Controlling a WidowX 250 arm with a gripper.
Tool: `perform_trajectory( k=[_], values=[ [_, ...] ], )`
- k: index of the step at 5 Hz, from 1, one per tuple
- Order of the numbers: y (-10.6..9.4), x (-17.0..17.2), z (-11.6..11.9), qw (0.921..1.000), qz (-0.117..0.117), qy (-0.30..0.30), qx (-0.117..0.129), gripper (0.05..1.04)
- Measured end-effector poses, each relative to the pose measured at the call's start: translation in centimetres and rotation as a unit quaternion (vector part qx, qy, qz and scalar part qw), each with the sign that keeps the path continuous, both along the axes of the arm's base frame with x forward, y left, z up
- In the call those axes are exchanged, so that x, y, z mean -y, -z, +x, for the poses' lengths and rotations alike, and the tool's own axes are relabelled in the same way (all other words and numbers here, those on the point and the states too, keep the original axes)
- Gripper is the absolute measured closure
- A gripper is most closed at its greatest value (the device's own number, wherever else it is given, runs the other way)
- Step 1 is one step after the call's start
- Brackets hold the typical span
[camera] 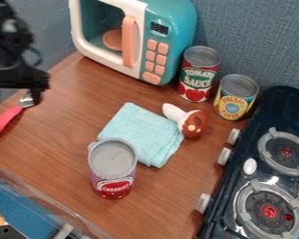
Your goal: Put red fork in front of the microwave
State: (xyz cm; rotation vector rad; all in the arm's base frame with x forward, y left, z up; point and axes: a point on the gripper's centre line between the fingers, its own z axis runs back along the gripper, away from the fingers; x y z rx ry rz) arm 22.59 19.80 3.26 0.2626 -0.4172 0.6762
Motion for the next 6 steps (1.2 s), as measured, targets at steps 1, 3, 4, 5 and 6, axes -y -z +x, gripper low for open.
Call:
perform_trajectory(
  k=[1,3,4,5,6],
  values=[
    [0.5,-1.5,-0.7,0.9910,-0.020,0.132,-0.011,0.082],
    [1.2,-3.0,-0.6,0.9580,-0.083,0.268,-0.058,0.082],
    [1.3,-2.8,-0.7,0.9582,-0.088,0.263,-0.068,0.082],
    [2.2,-2.8,-0.8,0.9569,-0.106,0.257,-0.083,0.083],
    [3.6,-2.4,-0.6,0.9517,-0.094,0.270,-0.111,0.083]
  ],
)
